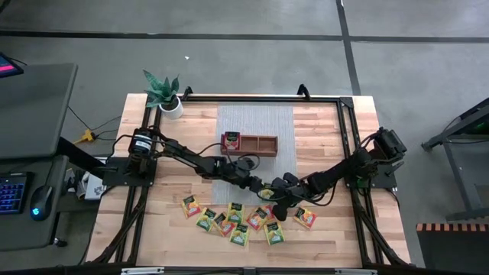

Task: Pick & Place Tea
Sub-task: Put the yellow tea bag into the middle section of the wooden organizer

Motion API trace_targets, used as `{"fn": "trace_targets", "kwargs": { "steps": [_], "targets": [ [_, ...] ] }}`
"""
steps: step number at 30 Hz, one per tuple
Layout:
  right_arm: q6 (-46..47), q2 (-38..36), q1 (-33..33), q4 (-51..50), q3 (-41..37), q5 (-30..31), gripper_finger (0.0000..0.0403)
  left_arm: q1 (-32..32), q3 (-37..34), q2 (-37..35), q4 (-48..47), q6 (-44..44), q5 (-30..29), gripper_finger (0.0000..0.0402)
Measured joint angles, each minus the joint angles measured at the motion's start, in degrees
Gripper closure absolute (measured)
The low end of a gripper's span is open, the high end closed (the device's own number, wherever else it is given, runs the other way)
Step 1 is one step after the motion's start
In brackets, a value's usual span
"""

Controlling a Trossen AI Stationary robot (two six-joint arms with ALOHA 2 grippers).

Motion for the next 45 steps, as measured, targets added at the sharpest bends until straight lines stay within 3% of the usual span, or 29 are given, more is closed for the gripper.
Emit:
{"fn": "trace_targets", "kwargs": {
  "steps": [11, 18, 25, 30, 35, 45],
  "targets": [
    [0.0, 0.1, 0.0, 2.2, 0.0, -0.1, 0.0403, 1.3, 2.2, -0.1, -7.9, -7.0, 4.3, 0.0234],
    [0.0, 0.1, 0.0, 2.4, -0.1, 0.2, 0.0403, 2.2, 10.6, 0.1, -22.1, -1.3, 4.9, 0.0235],
    [0.1, 0.1, -0.1, 2.5, -0.1, 0.4, 0.0403, 2.2, 14.3, 0.1, -24.2, 0.7, 4.2, 0.0235],
    [0.2, 0.1, -0.1, 2.6, -0.1, 0.4, 0.0403, 2.2, 14.4, 0.1, -30.0, 1.0, 0.5, 0.0235],
    [0.2, 0.1, -0.1, 2.6, -0.1, 0.5, 0.0403, 2.2, 14.4, 0.1, -30.3, 0.0, 0.3, 0.0235],
    [0.2, 0.1, 0.0, 3.0, 0.0, 1.1, 0.0403, 2.2, 17.3, 3.8, -29.5, -2.5, 6.1, 0.0235]
  ]
}}
